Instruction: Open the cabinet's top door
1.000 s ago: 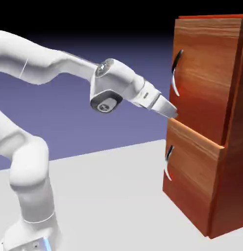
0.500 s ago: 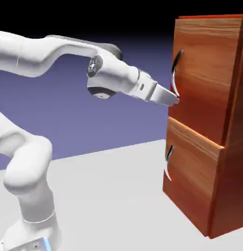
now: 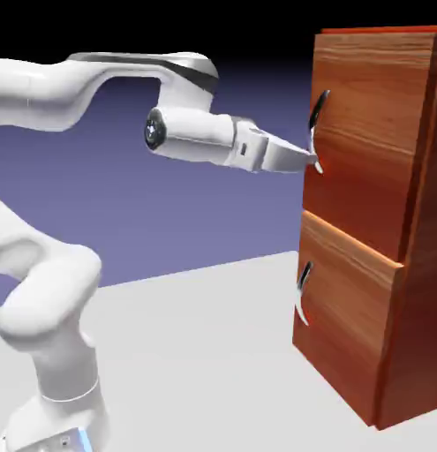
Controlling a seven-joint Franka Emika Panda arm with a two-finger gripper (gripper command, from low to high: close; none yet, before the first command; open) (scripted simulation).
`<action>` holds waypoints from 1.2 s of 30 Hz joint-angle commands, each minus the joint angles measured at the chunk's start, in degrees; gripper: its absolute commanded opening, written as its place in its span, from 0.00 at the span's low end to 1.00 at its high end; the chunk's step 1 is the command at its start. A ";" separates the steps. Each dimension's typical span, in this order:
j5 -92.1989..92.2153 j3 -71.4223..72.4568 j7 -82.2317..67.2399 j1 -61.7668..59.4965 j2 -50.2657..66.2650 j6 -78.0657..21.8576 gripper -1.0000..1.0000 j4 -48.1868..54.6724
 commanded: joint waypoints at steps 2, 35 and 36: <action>4.99 1.35 -3.95 -1.36 -0.52 -0.20 0.50 0.78; 3.33 -12.42 -13.52 5.45 -4.16 -22.44 0.00 -6.26; 0.84 -14.34 -12.52 6.20 -4.92 -24.34 0.00 -7.29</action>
